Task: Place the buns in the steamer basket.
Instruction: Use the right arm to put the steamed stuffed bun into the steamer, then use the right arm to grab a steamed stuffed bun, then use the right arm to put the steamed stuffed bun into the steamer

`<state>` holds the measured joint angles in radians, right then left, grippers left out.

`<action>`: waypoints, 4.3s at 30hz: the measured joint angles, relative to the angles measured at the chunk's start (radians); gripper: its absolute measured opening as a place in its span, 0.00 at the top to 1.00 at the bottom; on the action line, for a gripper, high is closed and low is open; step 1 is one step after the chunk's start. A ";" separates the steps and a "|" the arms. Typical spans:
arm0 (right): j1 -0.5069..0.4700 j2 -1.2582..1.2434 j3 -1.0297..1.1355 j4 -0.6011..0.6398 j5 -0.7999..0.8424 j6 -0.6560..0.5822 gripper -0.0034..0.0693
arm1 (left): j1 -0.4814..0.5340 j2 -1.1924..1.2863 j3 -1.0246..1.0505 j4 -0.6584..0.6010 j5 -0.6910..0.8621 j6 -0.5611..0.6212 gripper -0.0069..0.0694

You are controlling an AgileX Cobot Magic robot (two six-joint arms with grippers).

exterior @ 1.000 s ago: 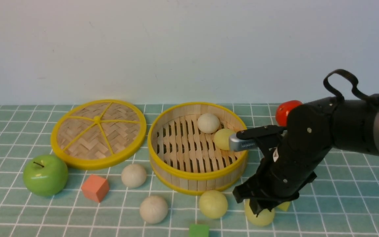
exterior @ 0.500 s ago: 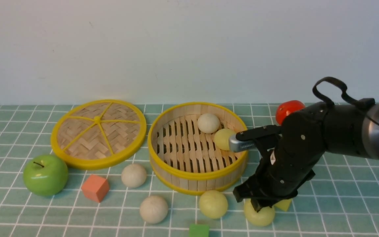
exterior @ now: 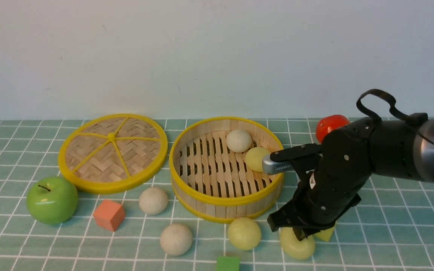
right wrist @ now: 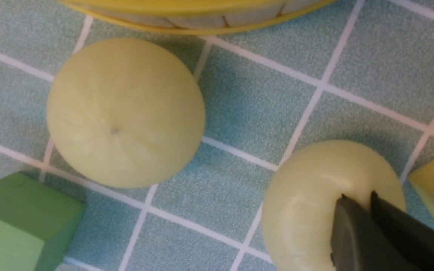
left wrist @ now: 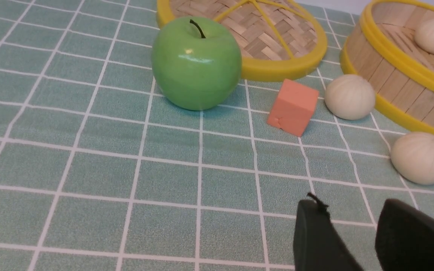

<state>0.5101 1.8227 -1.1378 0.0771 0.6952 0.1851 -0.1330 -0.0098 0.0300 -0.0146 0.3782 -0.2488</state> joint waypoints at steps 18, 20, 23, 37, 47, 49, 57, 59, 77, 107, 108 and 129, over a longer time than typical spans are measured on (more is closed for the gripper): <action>0.000 -0.053 -0.267 0.054 0.003 -0.045 0.95 | 0.000 0.000 0.000 0.000 0.000 0.000 0.60; 0.000 -0.018 -0.290 0.084 -0.050 -0.052 0.95 | 0.000 0.000 0.000 0.000 0.000 0.000 0.60; 0.000 0.042 -0.305 0.125 -0.091 -0.072 0.95 | 0.000 0.000 0.000 0.000 0.000 0.000 0.60; 0.000 0.154 -0.305 0.179 -0.131 -0.100 0.94 | 0.000 0.000 0.000 0.000 0.000 0.000 0.60; 0.000 0.124 -0.305 0.166 -0.111 -0.101 0.66 | 0.000 0.000 0.000 0.000 0.000 0.000 0.60; 0.000 0.081 -0.305 0.137 -0.072 -0.105 0.55 | 0.000 0.000 0.000 0.000 0.000 0.000 0.60; 0.020 -0.067 -0.280 0.085 0.110 -0.092 0.47 | 0.000 0.000 0.000 0.000 0.000 0.000 0.60; 0.056 -0.090 -0.240 0.085 0.116 -0.088 0.49 | 0.000 0.000 0.000 0.000 0.000 0.000 0.60; 0.224 -0.058 -0.026 -0.077 -0.169 0.127 0.62 | 0.000 0.000 0.000 -0.002 0.000 0.000 0.60; 0.171 0.072 -0.026 -0.052 -0.266 0.199 0.85 | 0.000 0.000 0.000 -0.002 0.000 0.000 0.60; 0.171 0.064 -0.026 -0.052 -0.255 0.199 0.90 | 0.000 0.000 0.000 -0.002 0.000 0.000 0.60; 0.155 0.074 -0.382 0.000 -0.198 0.051 0.96 | 0.000 0.000 0.000 -0.002 0.000 0.000 0.60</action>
<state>0.6655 1.8970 -1.5195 0.0766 0.4969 0.2366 -0.1330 -0.0098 0.0300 -0.0167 0.3782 -0.2488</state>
